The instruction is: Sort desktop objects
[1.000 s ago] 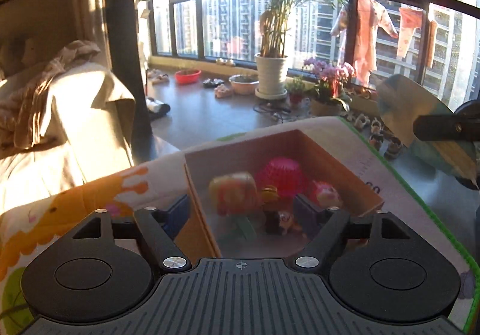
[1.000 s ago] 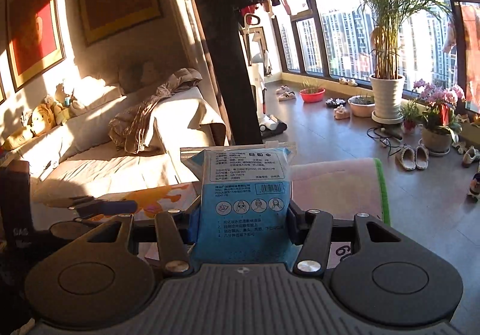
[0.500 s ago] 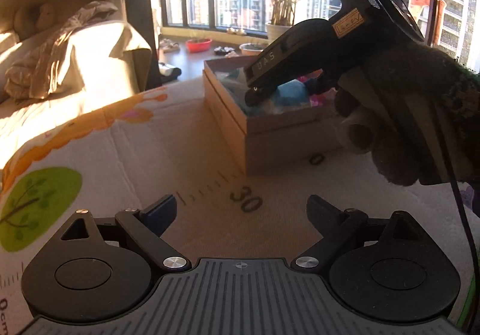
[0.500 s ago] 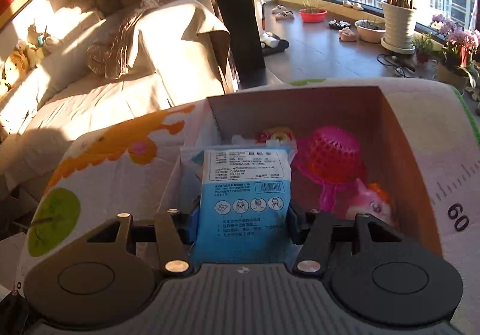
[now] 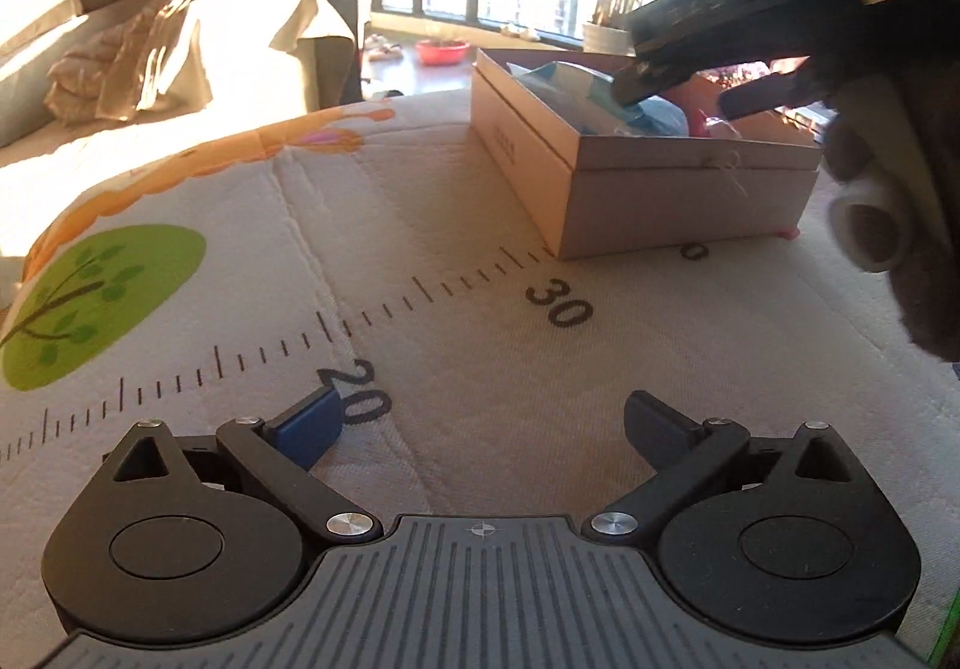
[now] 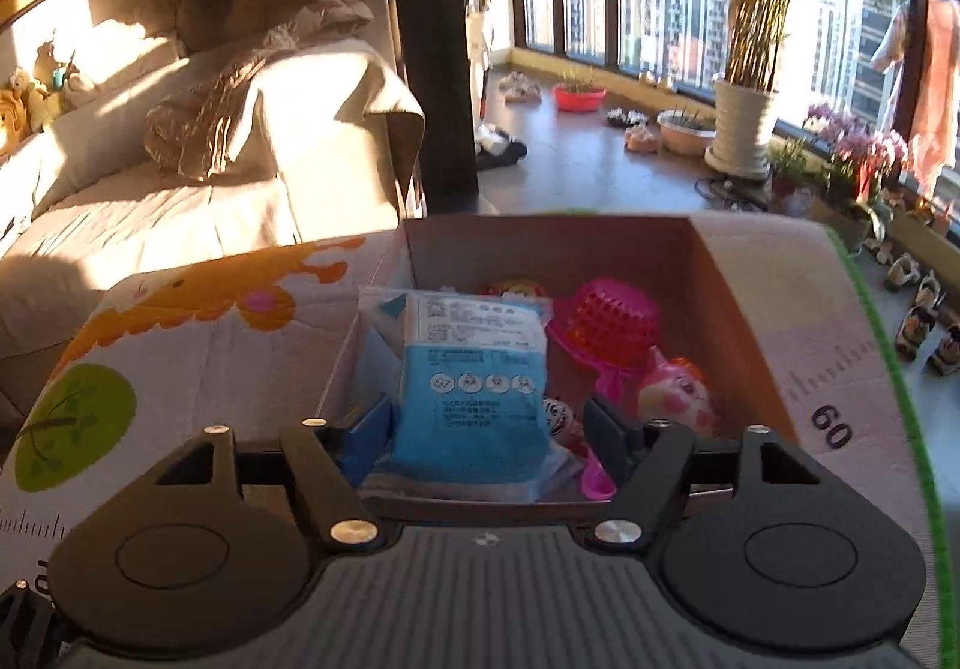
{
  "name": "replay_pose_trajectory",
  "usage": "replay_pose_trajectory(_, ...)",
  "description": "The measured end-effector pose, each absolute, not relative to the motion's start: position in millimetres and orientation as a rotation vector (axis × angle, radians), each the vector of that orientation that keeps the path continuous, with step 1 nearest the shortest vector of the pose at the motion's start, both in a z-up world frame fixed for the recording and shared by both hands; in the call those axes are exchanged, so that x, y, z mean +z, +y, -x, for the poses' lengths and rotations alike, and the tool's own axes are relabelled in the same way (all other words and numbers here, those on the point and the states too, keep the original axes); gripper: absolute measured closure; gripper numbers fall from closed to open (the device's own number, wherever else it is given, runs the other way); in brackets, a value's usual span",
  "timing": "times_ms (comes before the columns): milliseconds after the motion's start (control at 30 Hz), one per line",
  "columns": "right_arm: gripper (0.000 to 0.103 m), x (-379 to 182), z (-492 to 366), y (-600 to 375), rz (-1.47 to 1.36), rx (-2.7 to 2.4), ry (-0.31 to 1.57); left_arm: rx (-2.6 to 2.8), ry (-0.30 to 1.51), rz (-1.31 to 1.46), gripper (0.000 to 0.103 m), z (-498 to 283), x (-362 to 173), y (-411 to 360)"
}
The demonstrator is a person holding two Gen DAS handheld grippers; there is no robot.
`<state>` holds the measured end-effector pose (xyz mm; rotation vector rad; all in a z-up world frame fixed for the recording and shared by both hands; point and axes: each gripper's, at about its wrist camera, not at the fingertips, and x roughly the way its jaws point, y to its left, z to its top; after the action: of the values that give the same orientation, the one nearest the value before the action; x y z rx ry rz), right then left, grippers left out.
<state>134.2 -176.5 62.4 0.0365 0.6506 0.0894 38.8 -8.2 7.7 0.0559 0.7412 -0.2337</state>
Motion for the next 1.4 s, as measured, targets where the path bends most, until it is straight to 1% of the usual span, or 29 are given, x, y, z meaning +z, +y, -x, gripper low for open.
replay_pose_trajectory(100, 0.013, 76.5, -92.3, -193.0, -0.051, 0.114, 0.577, -0.214, 0.729, -0.057, 0.000, -34.1, 5.5, -5.3)
replay_pose_trajectory(200, 0.001, 72.2, -58.6, -199.5, -0.051, 0.136, 0.580, -0.191, 0.724, -0.042, 0.000, -35.6, 6.6, -3.3)
replay_pose_trajectory(333, 0.000, 42.2, -33.9, -195.7, -0.055, 0.130, 0.639, -0.139, 0.725, -0.066, 0.000, -34.7, 6.7, -5.9)
replay_pose_trajectory(500, 0.000, -1.5, -48.7, -185.2, -0.081, 0.085, 0.771, -0.120, 0.727, -0.060, 0.000, -30.4, 5.7, -3.9)
replay_pose_trajectory(633, 0.000, -5.8, -53.5, -175.9, -0.013, 0.078, 0.754, -0.115, 0.725, -0.054, 0.000, -27.9, 5.0, -3.1)
replay_pose_trajectory(667, 0.000, 0.1, -52.0, -177.6, -0.023, 0.094, 0.731, -0.114, 0.725, -0.055, 0.000, -27.8, 5.1, -3.3)
replay_pose_trajectory(700, 0.000, 12.1, -46.0, -179.9, -0.032, 0.119, 0.671, -0.114, 0.724, -0.055, 0.000, -27.9, 4.9, -3.5)
replay_pose_trajectory(800, 0.000, 53.9, -32.5, -180.1, 0.048, 0.188, 0.480, -0.112, 0.727, -0.057, 0.000, -31.4, 5.0, -4.9)
replay_pose_trajectory(833, 0.000, 66.9, -37.5, -180.9, 0.070, 0.204, 0.442, -0.112, 0.728, -0.057, 0.000, -32.2, 4.9, -5.7)
replay_pose_trajectory(867, 0.002, 77.3, -49.9, -182.8, 0.074, 0.213, 0.442, -0.111, 0.728, -0.061, 0.000, -32.5, 4.6, -6.3)
replay_pose_trajectory(933, 0.023, 89.2, -88.9, -188.2, 0.045, 0.219, 0.498, -0.112, 0.726, -0.058, 0.000, -31.8, 4.3, -5.6)
replay_pose_trajectory(1000, 0.031, 89.8, -132.6, -193.5, -0.014, 0.218, 0.591, -0.118, 0.725, -0.051, 0.000, -30.9, 4.0, -3.8)
replay_pose_trajectory(1033, 0.033, 86.2, -154.4, -194.6, -0.036, 0.235, 0.658, -0.120, 0.724, -0.048, 0.000, -30.4, 3.7, -3.2)
replay_pose_trajectory(1067, 0.036, 79.6, -173.2, -193.8, -0.048, 0.266, 0.728, -0.121, 0.723, -0.047, 0.000, -30.1, 3.6, -2.9)
replay_pose_trajectory(1100, 0.050, 73.6, -186.1, -193.1, -0.063, 0.281, 0.778, -0.123, 0.723, -0.046, 0.000, -30.0, 3.5, -2.7)
replay_pose_trajectory(1133, 0.053, 64.1, -197.5, -190.0, -0.067, 0.289, 0.828, -0.124, 0.722, -0.045, 0.000, -29.9, 3.4, -2.3)
replay_pose_trajectory(1167, 0.053, 60.8, -201.0, -187.0, -0.058, 0.287, 0.832, -0.126, 0.722, -0.042, 0.000, -29.9, 3.4, -1.8)
replay_pose_trajectory(1233, 0.056, 59.3, -197.0, -178.2, 0.031, 0.202, 0.758, -0.132, 0.722, -0.036, 0.000, -29.9, 3.7, -1.3)
replay_pose_trajectory(1267, 0.061, 58.3, -191.5, -172.3, 0.113, 0.105, 0.688, -0.132, 0.721, -0.034, 0.000, -29.7, 3.8, -1.1)
replay_pose_trajectory(1300, 0.071, 56.8, -188.4, -168.4, 0.161, 0.051, 0.647, -0.133, 0.720, -0.032, 0.000, -29.8, 3.8, -0.8)
replay_pose_trajectory(1400, 0.071, 53.0, -187.7, -167.2, 0.054, 0.105, 0.749, -0.134, 0.720, -0.029, 0.000, -29.7, 4.0, -0.4)
